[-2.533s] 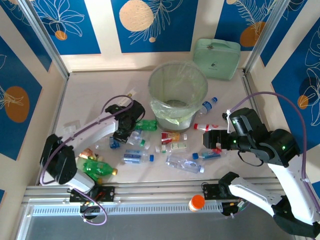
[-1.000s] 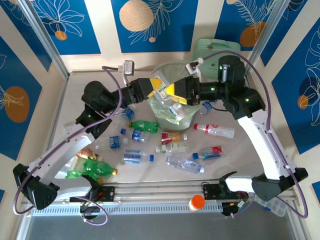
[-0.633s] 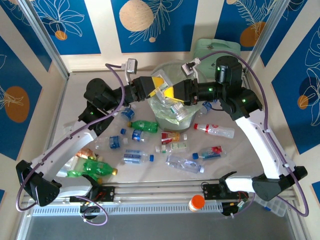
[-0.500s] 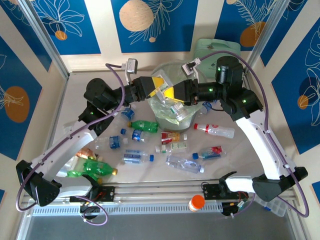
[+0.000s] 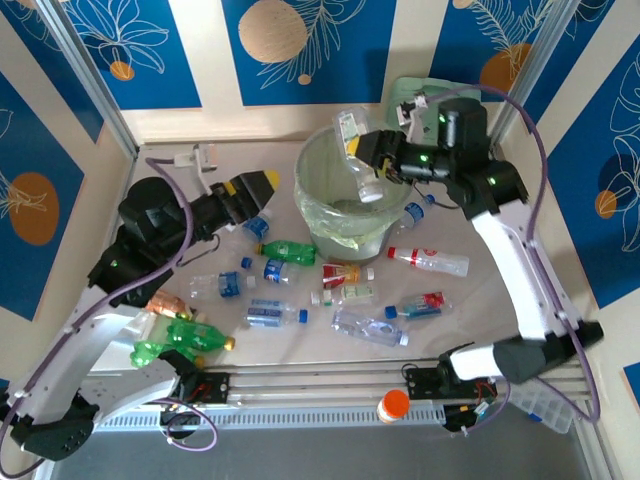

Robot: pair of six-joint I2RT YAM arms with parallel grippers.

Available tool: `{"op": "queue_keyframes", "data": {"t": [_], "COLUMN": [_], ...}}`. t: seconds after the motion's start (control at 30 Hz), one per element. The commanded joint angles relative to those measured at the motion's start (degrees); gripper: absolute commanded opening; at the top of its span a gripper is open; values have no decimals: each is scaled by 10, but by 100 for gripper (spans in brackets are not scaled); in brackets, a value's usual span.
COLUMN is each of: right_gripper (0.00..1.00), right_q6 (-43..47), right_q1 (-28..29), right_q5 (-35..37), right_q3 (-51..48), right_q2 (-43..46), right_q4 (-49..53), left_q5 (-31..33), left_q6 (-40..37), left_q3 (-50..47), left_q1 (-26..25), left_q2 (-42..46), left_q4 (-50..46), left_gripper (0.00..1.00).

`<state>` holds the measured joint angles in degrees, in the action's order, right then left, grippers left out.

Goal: Put the plastic bottles in the bin

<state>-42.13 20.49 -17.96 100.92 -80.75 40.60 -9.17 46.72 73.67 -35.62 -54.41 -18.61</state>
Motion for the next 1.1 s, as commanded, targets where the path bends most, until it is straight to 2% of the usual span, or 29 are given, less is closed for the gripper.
{"op": "queue_keyframes", "data": {"t": [0.0,0.1,0.2,0.37,0.67,1.07], "right_gripper": [43,42,43,44,47,64], "right_q6": [81,120,137,128,133,123], "right_q1": [14,29,45,54,64,67], "right_q5": [144,186,239,250,288,279], "right_q3": [59,106,101,64,92,127], "right_q2": [-66,-127,-155,-176,-260,-316], "right_q4": [92,133,135,112,184,217], "left_q5": [82,123,149,161,210,242], "left_q6": [-69,-85,-96,-115,-114,-106], "left_q3": [24,27,21,16,-8,-32], "left_q1": [5,5,5,5,6,6], "left_q2": [5,22,40,57,84,105], "left_q4": [-161,-224,-253,-283,-315,-343], "left_gripper": [88,88,88,88,88,89]}}
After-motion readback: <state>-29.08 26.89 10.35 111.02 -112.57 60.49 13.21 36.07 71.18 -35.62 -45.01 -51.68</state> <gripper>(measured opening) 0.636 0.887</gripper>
